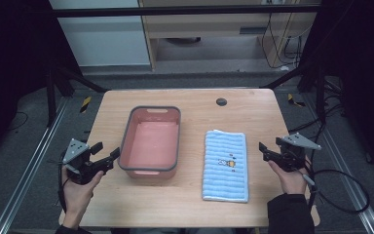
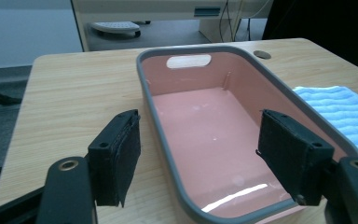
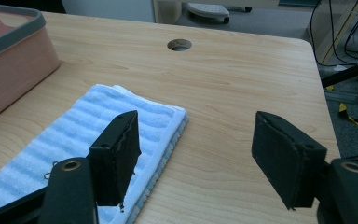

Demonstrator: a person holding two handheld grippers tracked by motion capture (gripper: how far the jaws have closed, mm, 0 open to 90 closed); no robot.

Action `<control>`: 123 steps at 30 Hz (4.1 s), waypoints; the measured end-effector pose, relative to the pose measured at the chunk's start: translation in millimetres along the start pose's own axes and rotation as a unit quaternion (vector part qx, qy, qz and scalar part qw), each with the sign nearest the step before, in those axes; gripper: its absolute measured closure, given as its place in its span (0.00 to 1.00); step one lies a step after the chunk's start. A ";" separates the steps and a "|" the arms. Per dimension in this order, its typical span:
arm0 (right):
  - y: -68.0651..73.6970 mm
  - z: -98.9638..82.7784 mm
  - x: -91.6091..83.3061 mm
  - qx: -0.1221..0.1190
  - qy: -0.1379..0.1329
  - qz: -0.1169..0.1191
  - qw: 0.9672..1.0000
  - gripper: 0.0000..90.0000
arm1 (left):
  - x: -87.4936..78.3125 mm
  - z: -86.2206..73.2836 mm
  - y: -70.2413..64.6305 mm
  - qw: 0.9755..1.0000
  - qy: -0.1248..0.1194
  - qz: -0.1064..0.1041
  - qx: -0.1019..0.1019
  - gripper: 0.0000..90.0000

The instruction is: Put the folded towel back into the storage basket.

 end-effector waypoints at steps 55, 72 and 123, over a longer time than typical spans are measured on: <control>12.9 52.3 36.1 -0.035 0.017 0.032 0.999 0.37 | 76.9 17.3 -147.3 0.990 0.010 -0.120 0.069 0.36; 12.8 46.4 56.4 -0.038 0.028 0.039 0.998 0.39 | 94.4 3.7 -183.9 0.985 0.028 -0.142 0.090 0.40; 15.0 -18.2 130.7 -0.033 0.143 0.043 0.988 0.56 | 149.2 -67.7 -223.2 0.972 0.141 -0.161 0.101 0.58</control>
Point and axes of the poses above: each handheld gripper's, and its own axes: x roughly forward along the jaws, z roughly out of its top, y roughly to its left, the point moved 1 cm from there along x, roughly forward along the jaws, and after that the axes turned 4 degrees about x, right-handed, at the moved point
